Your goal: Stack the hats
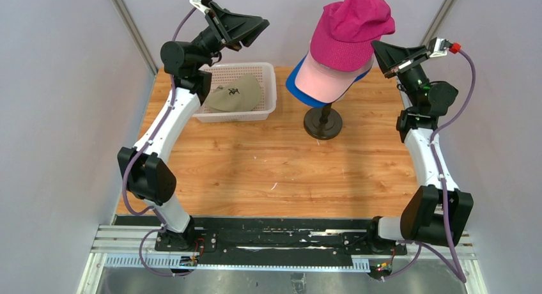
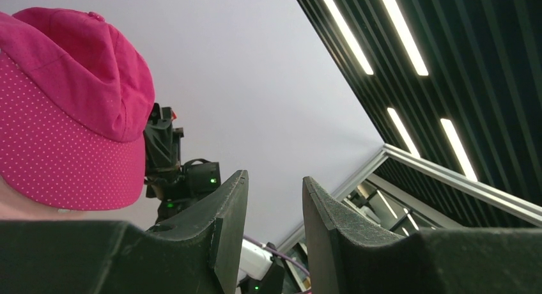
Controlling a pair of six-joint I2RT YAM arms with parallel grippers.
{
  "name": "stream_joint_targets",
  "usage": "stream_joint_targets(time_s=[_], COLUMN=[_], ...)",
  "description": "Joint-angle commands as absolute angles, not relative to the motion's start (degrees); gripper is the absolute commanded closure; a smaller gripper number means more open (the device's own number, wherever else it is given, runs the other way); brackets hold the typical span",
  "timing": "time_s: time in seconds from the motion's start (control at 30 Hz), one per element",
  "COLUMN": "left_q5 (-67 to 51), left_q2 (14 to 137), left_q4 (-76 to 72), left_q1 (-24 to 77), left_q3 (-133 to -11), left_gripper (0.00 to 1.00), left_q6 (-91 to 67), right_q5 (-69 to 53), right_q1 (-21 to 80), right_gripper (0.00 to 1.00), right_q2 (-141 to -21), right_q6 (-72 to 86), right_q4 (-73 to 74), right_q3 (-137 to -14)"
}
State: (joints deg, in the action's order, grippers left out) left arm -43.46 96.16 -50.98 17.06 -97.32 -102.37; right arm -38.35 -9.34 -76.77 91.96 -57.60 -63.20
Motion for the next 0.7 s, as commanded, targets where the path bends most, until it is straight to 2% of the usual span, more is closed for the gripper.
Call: stream_joint_targets(time_s=[0.0,0.67], left_q5=[-44.04,-44.83], left_q2=[94.79,95.15], left_q4=[-53.42,-54.11], left_q1=[17.23,17.23], left_q3=[-96.48,-95.58], left_gripper=[0.59,0.59], left_q6=[-101.68,-101.95], right_q5=[-38.41,-37.68], right_q1=[-9.74,-3.44], right_gripper=[1.00,0.99], right_q2=[-73.74,-73.60], right_q6=[92.13,87.45], right_q4=[-61.35,-60.47], right_q3=[-61.33,-56.58])
